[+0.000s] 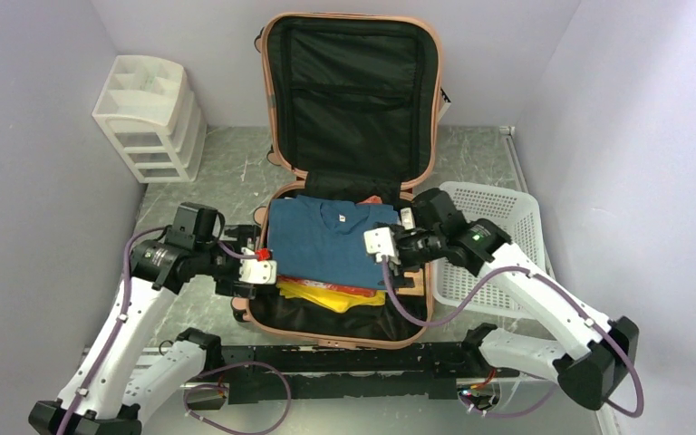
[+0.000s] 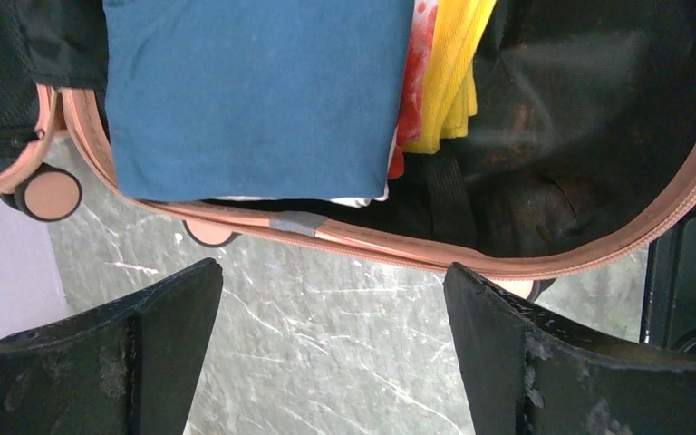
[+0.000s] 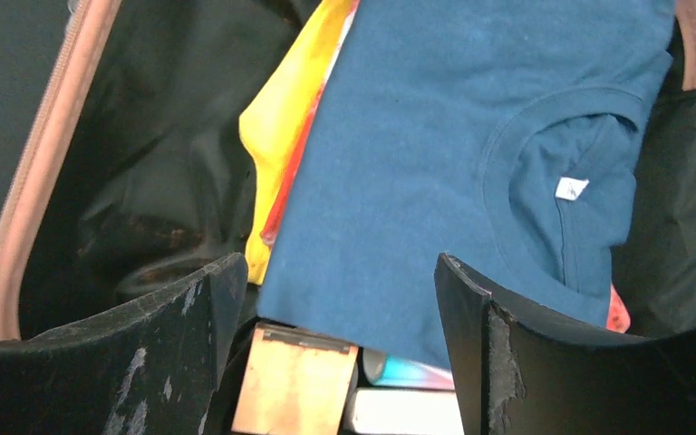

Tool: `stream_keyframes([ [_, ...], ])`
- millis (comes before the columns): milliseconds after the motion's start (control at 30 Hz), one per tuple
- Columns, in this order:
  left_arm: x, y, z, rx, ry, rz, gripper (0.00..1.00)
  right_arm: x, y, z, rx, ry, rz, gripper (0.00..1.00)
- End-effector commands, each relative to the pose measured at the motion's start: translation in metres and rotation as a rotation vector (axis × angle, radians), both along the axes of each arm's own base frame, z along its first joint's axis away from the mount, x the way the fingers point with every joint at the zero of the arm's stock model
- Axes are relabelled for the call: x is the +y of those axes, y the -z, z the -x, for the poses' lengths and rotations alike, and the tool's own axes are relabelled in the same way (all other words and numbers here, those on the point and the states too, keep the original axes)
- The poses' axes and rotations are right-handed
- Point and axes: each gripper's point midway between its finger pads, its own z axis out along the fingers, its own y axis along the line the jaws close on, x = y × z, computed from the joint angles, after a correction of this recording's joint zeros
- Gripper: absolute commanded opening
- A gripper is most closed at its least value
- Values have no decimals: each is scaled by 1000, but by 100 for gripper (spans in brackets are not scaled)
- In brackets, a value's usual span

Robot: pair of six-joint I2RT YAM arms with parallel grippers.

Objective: Open, take out, and arrange the luggage
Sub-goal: Adjust the bin at the center of the board, then pick up the clothes from the luggage.

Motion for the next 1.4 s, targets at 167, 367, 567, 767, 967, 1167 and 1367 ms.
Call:
stream_keyframes([
  [167, -37, 3, -20, -52, 37, -24, 97, 25, 48, -11, -209, -11, 190, 87],
  [367, -50, 5, -29, -40, 51, -29, 97, 26, 65, -8, -241, 26, 211, 88],
  [567, -56, 28, -18, 23, 105, -94, 95, 29, 67, -17, -251, 118, 155, 81],
  [767, -54, 40, -6, 47, 147, -148, 93, 22, 57, -9, -222, 101, 115, 74],
  [967, -48, 53, -3, 45, 157, -204, 92, 15, 59, -12, -198, 124, 113, 63],
  [1167, -50, 58, -13, 8, 113, -213, 81, 10, 73, -7, -186, 93, 150, 62],
  [1367, -56, 52, -17, 0, 99, -194, 56, 5, 78, 3, -166, 40, 184, 50],
])
